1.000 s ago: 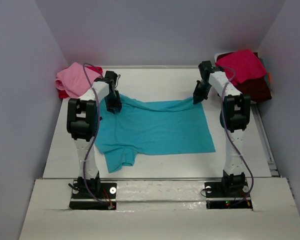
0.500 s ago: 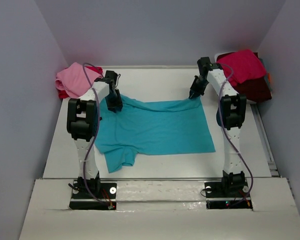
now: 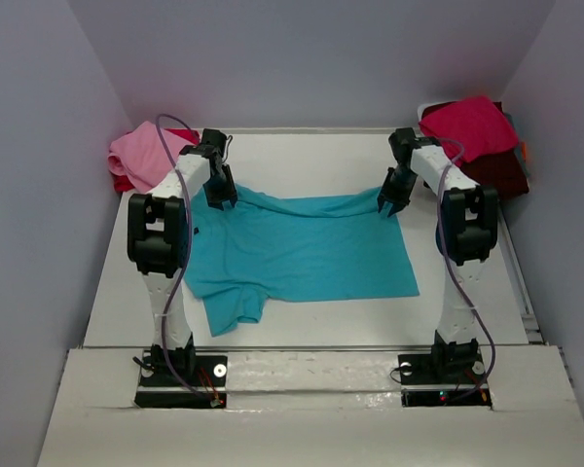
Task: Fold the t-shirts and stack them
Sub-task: Flatten out the tshirt
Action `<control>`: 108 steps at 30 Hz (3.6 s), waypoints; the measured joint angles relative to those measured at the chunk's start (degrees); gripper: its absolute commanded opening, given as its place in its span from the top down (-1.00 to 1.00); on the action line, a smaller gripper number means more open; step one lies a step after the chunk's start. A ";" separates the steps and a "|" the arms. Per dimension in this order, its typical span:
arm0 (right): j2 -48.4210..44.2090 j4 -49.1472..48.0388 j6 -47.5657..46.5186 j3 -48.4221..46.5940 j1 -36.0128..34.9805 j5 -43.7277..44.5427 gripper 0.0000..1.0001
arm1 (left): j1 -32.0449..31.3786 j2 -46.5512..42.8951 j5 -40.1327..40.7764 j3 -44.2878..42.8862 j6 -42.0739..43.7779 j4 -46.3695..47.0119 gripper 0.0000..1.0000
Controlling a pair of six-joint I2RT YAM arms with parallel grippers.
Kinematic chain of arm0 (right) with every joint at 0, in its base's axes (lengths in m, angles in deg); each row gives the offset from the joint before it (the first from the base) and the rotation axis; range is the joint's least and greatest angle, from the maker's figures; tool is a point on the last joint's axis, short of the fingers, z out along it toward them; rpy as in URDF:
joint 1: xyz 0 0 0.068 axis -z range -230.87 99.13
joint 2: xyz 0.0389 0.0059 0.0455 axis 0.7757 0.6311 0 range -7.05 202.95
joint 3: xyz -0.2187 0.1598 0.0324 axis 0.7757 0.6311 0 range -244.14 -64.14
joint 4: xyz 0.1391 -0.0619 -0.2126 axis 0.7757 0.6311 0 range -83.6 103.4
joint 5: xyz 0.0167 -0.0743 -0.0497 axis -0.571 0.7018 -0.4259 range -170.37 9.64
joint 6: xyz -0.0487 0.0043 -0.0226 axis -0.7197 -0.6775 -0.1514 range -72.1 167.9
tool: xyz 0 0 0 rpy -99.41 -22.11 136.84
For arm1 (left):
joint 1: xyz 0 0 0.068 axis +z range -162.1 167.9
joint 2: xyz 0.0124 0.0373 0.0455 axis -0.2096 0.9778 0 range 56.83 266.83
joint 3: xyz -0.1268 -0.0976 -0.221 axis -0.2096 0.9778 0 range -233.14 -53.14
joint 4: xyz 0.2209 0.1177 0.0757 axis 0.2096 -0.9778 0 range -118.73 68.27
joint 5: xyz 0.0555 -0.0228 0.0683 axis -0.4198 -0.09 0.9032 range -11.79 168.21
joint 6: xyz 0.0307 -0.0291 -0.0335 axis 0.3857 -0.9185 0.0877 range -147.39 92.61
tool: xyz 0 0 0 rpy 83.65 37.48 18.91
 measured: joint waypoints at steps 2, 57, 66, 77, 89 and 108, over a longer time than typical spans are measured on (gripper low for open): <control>0.15 -0.50 -0.02 0.04 0.00 1.07 0.22 | 0.00 0.00 0.07 0.00 0.09 -0.24 0.11; 6.75 -5.66 -0.15 -8.63 0.00 6.40 0.86 | -0.50 -0.04 -0.04 1.97 0.55 0.28 0.11; 6.97 -4.35 -0.13 -16.81 0.00 5.33 0.86 | -0.72 -0.07 -0.02 3.26 0.55 0.44 0.11; 13.22 -3.04 1.31 -26.97 0.42 2.47 0.86 | -0.72 -0.07 0.04 3.45 0.55 0.42 0.11; 18.84 -2.86 4.13 -29.53 3.30 -0.74 0.86 | -0.72 -0.07 0.17 3.50 0.55 0.39 0.11; 20.09 -7.89 5.95 -31.36 5.86 -3.78 0.81 | -0.72 -0.09 1.84 4.72 0.55 0.44 0.11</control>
